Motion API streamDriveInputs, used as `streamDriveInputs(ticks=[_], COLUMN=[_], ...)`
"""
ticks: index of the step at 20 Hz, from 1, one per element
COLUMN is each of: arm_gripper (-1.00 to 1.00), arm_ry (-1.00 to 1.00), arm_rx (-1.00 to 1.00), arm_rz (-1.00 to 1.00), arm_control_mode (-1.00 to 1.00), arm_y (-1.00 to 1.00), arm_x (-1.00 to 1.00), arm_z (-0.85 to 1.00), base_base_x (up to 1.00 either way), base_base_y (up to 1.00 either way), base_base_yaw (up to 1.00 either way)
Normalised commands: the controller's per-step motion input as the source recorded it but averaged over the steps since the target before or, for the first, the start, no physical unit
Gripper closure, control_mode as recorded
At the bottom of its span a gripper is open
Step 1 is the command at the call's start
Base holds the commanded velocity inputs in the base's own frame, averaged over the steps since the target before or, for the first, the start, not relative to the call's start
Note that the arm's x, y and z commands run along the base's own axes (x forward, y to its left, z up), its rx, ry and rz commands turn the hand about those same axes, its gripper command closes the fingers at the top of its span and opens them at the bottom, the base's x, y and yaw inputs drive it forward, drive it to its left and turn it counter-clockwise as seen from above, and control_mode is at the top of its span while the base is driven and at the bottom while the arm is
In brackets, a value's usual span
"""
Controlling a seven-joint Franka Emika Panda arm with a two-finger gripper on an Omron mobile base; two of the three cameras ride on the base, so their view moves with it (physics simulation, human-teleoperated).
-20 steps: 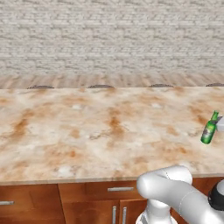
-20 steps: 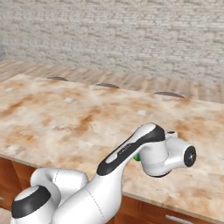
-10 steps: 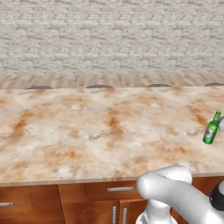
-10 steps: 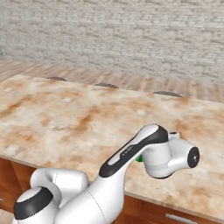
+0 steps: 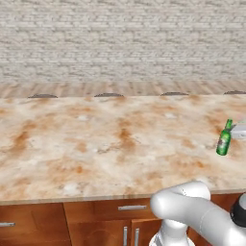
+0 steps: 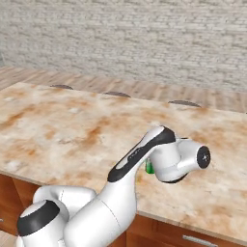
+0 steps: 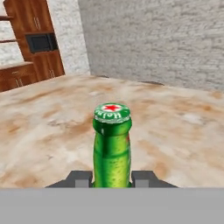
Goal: Move the drinks to the dining counter.
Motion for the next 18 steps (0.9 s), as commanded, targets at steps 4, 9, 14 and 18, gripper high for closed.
streamDriveInputs(ticks=[4, 9, 14, 18], arm_gripper=[1.00, 1.00, 1.00, 1.00], arm_ry=[0.10, -0.01, -0.03, 0.00], arm_rx=[-0.14, -0.04, 0.00, 0.01], arm_rz=[0.00, 0.00, 0.10, 0.18], arm_control_mode=[-1.00, -1.00, -1.00, -1.00], arm_y=[0.41, 0.01, -0.01, -0.10], arm_x=[0.68, 0.56, 0.28, 0.14], arm_z=[0.01, -0.29, -0.30, -0.12], base_base_x=[0.00, 0.00, 0.00, 0.00], base_base_y=[0.00, 0.00, 0.00, 0.00], base_base_yaw=[0.00, 0.00, 0.00, 0.00])
